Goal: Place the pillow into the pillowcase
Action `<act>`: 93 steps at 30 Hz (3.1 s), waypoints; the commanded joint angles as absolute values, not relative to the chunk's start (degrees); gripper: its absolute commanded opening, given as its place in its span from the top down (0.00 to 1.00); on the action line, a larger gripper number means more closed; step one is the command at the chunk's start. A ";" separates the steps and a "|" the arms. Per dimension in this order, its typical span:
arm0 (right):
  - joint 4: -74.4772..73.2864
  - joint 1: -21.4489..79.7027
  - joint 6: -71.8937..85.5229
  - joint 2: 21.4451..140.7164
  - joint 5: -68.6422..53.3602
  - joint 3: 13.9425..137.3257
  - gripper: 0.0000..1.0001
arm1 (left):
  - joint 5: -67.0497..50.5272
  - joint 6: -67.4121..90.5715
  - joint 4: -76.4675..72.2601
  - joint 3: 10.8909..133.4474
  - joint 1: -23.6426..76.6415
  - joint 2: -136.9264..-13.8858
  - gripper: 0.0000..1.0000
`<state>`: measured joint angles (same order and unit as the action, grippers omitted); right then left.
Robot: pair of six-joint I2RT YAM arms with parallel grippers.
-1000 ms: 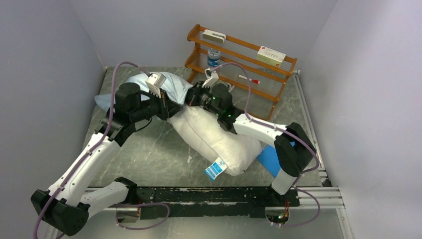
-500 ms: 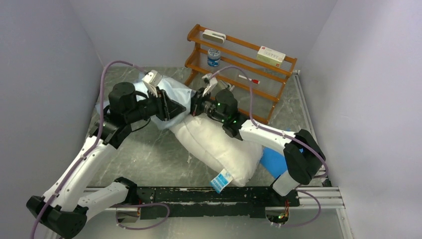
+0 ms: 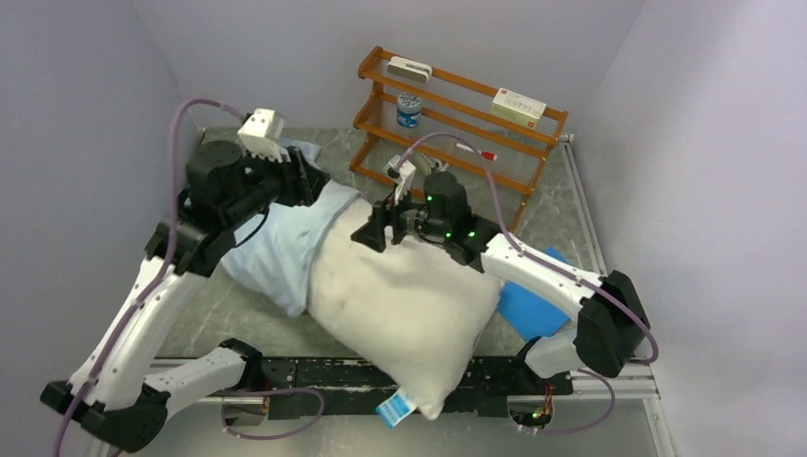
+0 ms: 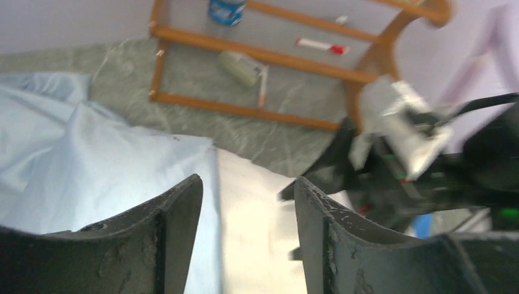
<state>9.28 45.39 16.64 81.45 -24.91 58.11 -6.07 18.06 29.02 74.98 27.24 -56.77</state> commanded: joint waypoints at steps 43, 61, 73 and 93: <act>9.57 36.88 21.65 90.61 -36.15 54.55 0.88 | 21.28 -3.54 28.25 75.05 38.46 -87.76 0.91; 38.37 39.20 41.83 79.29 -13.16 41.66 1.00 | -14.45 17.98 8.93 72.09 44.79 -71.75 0.95; 41.68 37.67 42.07 85.30 -5.42 43.31 1.00 | -12.87 17.28 11.07 66.18 46.49 -73.39 0.95; -3.83 38.99 15.25 71.86 -9.14 56.27 0.01 | 8.76 18.05 29.37 67.83 39.95 -65.46 0.14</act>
<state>5.69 37.80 20.95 73.52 -8.10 55.42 8.71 16.29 27.53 68.93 43.99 -65.28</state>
